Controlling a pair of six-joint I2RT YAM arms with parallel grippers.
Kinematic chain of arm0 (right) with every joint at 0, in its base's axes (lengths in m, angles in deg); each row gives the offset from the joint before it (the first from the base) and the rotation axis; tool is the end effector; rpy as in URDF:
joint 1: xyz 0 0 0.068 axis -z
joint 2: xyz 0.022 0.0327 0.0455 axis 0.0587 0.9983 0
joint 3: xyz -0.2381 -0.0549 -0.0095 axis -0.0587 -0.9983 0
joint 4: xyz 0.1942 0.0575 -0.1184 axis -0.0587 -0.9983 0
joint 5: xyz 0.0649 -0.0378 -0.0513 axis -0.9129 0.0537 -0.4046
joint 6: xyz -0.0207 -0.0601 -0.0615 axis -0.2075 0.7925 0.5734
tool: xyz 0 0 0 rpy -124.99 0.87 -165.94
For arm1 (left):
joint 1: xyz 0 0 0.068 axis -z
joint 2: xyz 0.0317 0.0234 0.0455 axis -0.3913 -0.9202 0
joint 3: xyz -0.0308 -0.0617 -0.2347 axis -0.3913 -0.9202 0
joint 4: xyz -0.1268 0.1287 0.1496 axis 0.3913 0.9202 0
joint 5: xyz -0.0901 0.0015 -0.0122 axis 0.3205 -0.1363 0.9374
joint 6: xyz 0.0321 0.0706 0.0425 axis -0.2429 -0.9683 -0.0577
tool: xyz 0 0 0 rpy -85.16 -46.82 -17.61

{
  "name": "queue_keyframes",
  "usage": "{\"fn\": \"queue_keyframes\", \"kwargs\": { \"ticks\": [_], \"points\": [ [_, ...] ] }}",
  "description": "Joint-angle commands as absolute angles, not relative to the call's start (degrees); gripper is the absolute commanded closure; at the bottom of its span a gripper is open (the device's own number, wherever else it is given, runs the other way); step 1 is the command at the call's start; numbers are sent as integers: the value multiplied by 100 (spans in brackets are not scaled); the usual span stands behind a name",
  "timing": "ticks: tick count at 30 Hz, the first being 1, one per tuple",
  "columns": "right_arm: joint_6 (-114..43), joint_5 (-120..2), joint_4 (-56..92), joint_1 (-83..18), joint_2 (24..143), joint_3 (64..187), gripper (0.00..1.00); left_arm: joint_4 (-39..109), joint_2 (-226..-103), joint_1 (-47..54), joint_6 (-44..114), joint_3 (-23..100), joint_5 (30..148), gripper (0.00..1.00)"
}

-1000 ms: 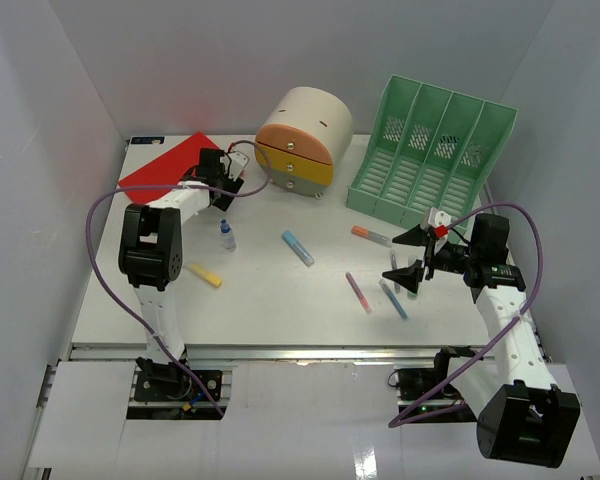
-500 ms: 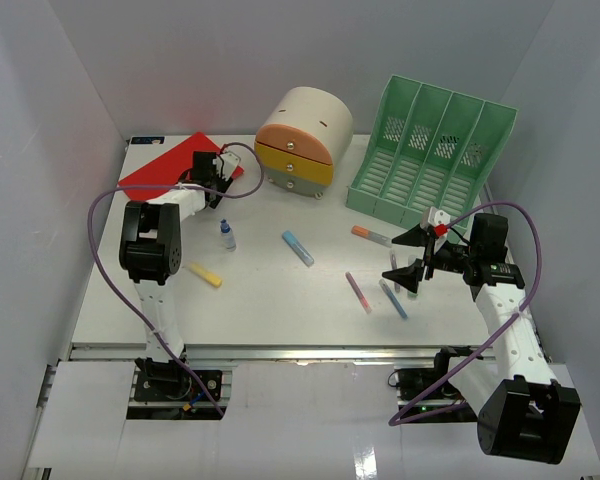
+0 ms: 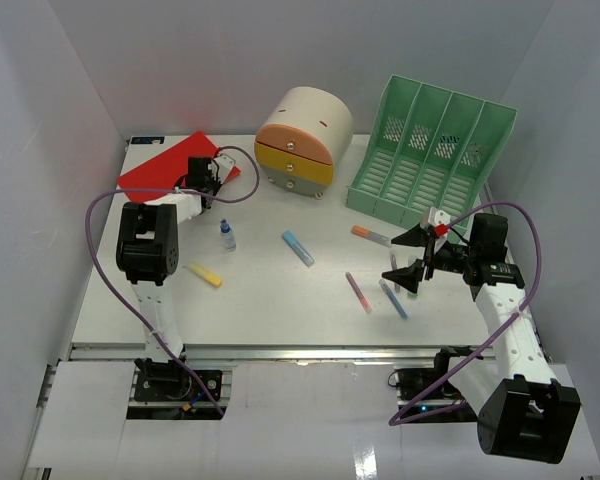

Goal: Organize the desk

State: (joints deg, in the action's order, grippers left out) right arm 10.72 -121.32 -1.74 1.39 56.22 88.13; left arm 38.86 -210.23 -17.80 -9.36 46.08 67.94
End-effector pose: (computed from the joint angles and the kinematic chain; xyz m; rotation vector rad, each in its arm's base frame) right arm 0.1930 0.0582 0.2441 -1.1081 1.4734 0.7983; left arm 0.4526 -0.0243 0.1123 0.6526 2.2652 0.4884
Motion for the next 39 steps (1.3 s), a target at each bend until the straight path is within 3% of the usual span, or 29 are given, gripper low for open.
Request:
{"fn": "queue_keyframes", "kwargs": {
  "ticks": [1, 8, 15, 27, 29, 34, 39],
  "points": [
    [1102, -12360, -63, 138, 5586, 8751, 2, 4010, -20737, -2025, -656, 4313, 7006, 71],
    [1120, -12397, -64, 138, 5577, 8728, 2, 3939, -20501, -2058, -543, 4242, 7090, 79],
    [1122, -12342, -68, 144, 5551, 8734, 2, 3911, -20020, -2069, -272, 4139, 7081, 95],
    [508, -12303, 498, 119, 5577, 8602, 1, 4051, -19401, -2084, 178, 3904, 7404, 97],
    [-509, -11781, 1211, -142, 5677, 8600, 1, 4045, -19367, -2089, 257, 3844, 7485, 97],
    [-1121, -9637, 962, -1885, 6496, 9802, 8, 4030, -19260, -2109, 467, 3704, 7633, 98],
    [-1820, -9217, 648, -2945, 8191, 11569, 12, 3999, -19134, -2170, 541, 3567, 7769, 98]
  ]
}}
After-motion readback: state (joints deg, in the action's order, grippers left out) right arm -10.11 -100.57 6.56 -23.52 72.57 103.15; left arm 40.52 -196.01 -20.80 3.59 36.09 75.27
